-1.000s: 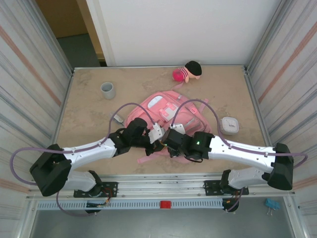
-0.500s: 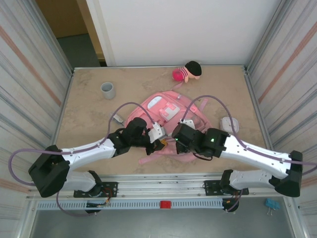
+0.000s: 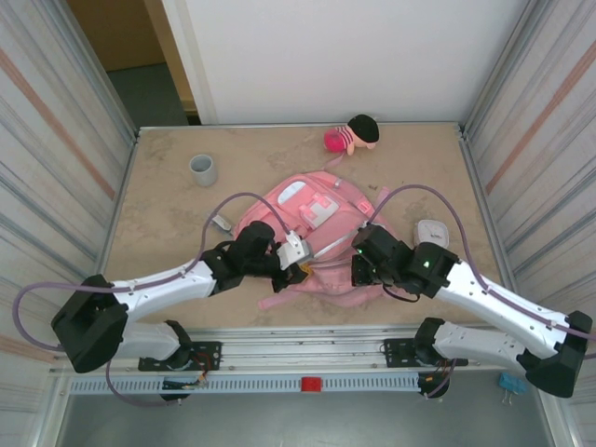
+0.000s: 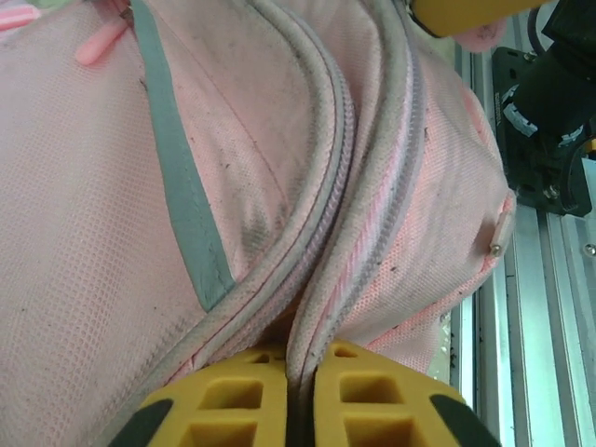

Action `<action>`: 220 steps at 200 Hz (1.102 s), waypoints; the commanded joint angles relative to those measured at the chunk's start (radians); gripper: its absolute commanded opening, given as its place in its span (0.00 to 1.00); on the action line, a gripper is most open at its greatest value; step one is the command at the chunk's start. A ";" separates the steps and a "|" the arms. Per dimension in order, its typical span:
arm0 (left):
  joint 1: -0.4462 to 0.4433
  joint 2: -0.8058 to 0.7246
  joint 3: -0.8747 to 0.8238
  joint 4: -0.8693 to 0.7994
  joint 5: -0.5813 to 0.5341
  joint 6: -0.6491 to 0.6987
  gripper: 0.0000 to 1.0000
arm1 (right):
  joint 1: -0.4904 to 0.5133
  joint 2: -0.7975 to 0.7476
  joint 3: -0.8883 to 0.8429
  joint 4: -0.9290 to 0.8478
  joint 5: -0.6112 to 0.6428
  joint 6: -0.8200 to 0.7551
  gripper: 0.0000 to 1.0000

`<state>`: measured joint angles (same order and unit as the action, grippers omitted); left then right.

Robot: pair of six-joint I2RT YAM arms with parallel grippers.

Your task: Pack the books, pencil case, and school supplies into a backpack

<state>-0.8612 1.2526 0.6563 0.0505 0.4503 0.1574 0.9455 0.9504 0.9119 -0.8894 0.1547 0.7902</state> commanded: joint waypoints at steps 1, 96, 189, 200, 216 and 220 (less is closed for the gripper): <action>0.022 -0.104 -0.018 -0.013 0.014 -0.131 0.38 | -0.011 -0.018 -0.029 0.017 -0.049 -0.044 0.00; 0.175 -0.259 -0.136 -0.187 -0.310 -0.728 0.59 | 0.052 0.080 -0.037 0.026 -0.052 -0.021 0.00; 0.305 -0.053 -0.161 0.010 -0.218 -0.777 0.60 | 0.193 0.153 -0.027 0.146 -0.040 0.067 0.00; 0.323 -0.016 -0.140 0.013 -0.209 -0.769 0.60 | 0.213 0.173 -0.018 0.169 -0.033 0.075 0.00; 0.353 0.031 -0.116 0.049 -0.195 -0.762 0.60 | 0.238 0.206 -0.003 0.207 -0.017 0.080 0.00; 0.360 0.044 -0.110 0.066 -0.193 -0.760 0.60 | 0.241 0.215 -0.001 0.221 -0.016 0.080 0.00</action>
<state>-0.5377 1.2449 0.4976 0.0311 0.2306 -0.6094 1.1534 1.1252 0.8696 -0.7872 0.1158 0.8299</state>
